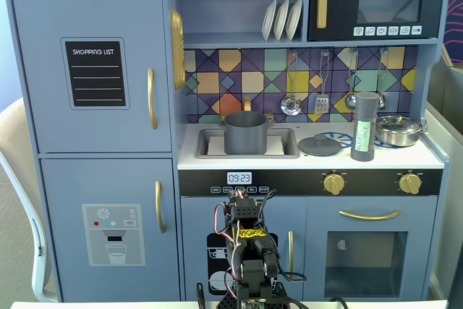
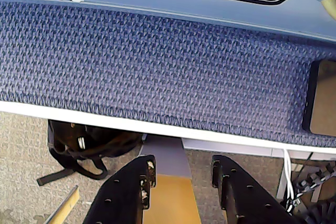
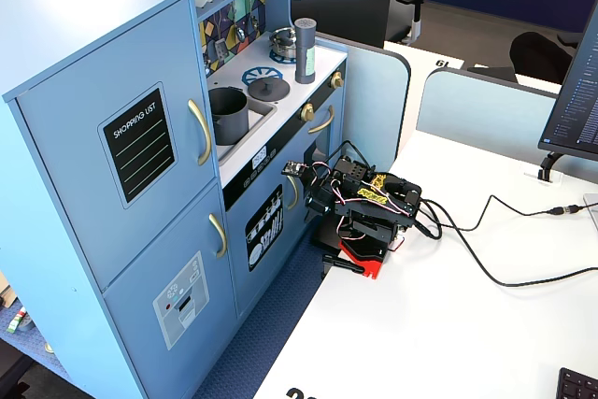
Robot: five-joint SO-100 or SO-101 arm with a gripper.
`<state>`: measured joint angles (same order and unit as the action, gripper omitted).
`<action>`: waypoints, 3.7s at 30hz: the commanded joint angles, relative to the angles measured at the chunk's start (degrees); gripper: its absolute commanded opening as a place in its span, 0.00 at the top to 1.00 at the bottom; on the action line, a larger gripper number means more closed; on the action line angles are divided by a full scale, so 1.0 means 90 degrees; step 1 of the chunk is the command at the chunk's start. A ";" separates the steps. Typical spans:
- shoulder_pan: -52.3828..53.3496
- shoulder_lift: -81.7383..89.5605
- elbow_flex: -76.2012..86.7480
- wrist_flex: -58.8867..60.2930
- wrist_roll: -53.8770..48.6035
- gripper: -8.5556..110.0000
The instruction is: Put salt in the gray recipient
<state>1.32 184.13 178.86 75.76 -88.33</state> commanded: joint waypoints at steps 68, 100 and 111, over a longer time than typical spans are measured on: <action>0.5703 -0.5898 -0.6777 -0.7324 0.0664 0.54; 0.5674 -0.9453 -0.9258 -0.9072 0.0205 0.50; 0.5596 -1.0098 -0.9980 -0.9131 0.0078 0.53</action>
<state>52.12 93.16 94.48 -5.01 -86.92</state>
